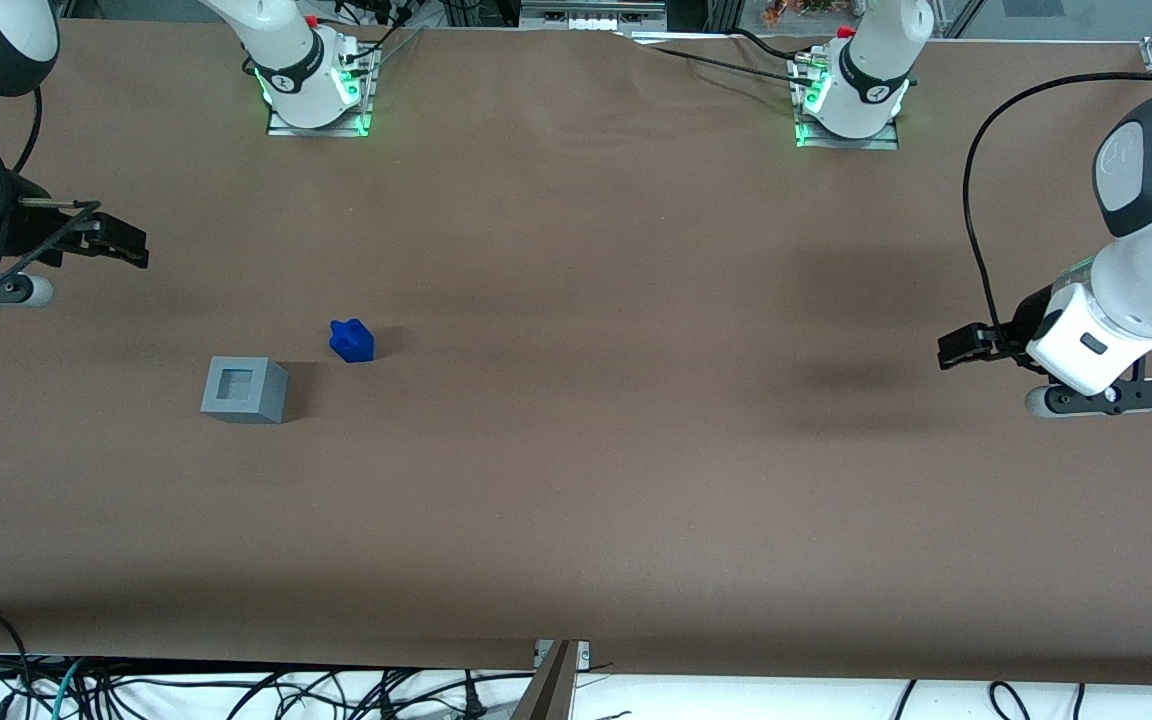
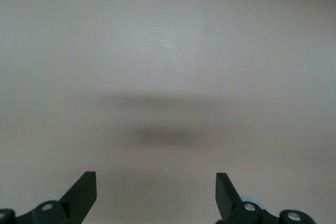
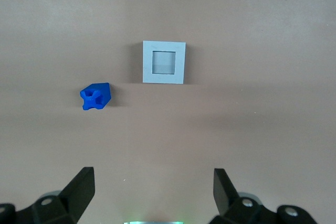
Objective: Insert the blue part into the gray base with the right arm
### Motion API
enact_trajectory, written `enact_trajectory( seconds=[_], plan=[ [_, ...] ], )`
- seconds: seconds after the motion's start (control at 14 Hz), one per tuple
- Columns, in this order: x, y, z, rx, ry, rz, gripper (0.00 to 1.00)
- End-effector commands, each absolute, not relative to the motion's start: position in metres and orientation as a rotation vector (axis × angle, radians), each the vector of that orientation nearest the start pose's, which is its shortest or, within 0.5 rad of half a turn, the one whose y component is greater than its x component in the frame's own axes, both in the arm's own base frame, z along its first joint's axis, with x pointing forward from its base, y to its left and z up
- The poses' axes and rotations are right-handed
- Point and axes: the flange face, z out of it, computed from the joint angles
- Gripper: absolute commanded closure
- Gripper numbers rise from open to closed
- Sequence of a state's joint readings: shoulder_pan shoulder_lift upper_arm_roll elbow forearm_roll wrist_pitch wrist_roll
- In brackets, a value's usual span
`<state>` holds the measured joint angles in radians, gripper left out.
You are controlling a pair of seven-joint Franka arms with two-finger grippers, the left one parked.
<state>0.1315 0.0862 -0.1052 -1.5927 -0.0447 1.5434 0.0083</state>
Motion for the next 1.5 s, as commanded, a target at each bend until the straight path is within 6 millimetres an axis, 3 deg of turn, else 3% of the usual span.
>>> enact_trajectory(
  seconds=[0.0, 1.43],
  plan=[
    [0.5732, -0.0058, 0.5704, -3.163, -0.099, 0.228, 0.0],
    [0.5743, -0.0074, 0.565, -3.139, -0.123, 0.23, 0.0]
  ],
)
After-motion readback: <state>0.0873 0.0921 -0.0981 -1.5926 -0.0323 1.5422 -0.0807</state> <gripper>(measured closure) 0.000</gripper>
